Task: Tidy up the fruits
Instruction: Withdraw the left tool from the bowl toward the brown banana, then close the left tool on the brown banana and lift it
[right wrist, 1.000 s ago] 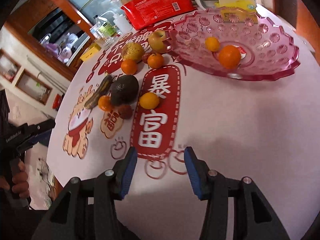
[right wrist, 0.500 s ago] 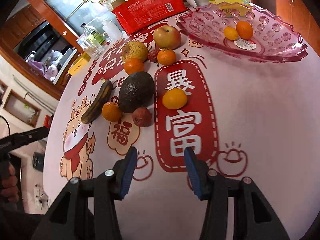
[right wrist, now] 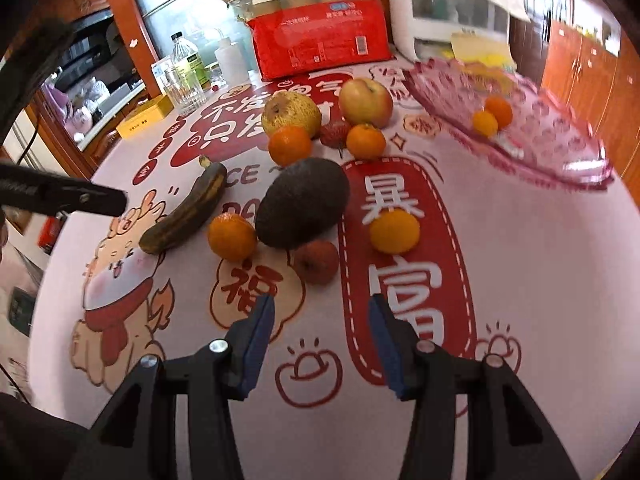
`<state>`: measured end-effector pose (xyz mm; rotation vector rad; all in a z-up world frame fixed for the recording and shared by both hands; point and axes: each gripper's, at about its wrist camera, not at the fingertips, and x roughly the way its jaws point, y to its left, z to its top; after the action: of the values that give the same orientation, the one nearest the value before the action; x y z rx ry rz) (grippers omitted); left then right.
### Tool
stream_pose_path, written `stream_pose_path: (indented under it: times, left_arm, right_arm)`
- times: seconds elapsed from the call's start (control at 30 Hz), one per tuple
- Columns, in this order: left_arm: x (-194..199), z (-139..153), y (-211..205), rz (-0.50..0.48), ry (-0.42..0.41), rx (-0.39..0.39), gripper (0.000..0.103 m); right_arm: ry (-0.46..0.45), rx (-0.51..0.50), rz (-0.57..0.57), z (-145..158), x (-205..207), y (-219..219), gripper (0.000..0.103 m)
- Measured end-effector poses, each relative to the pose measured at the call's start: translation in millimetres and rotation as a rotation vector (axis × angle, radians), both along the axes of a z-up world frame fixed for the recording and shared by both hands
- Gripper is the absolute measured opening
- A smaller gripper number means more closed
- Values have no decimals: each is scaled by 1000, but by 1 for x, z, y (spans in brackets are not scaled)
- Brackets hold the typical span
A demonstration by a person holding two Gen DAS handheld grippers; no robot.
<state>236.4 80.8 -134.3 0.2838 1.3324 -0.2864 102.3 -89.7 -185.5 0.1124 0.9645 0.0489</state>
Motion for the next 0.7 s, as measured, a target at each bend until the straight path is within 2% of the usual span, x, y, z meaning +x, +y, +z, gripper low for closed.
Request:
stream_pose_path:
  times: [0.37,0.6,0.7]
  left_arm:
    - [27,-49,-11,-71,104,28,79]
    - [35,-64,-11,-88,115,8,79]
    - [39,-71,-13,-108,106,27,79]
  right_arm:
    - [-35,-119,-2,-10,17,14,49]
    - [-29,-158,31,-21,26,20,49]
    - [-21,-167,40,-25,29,21,49]
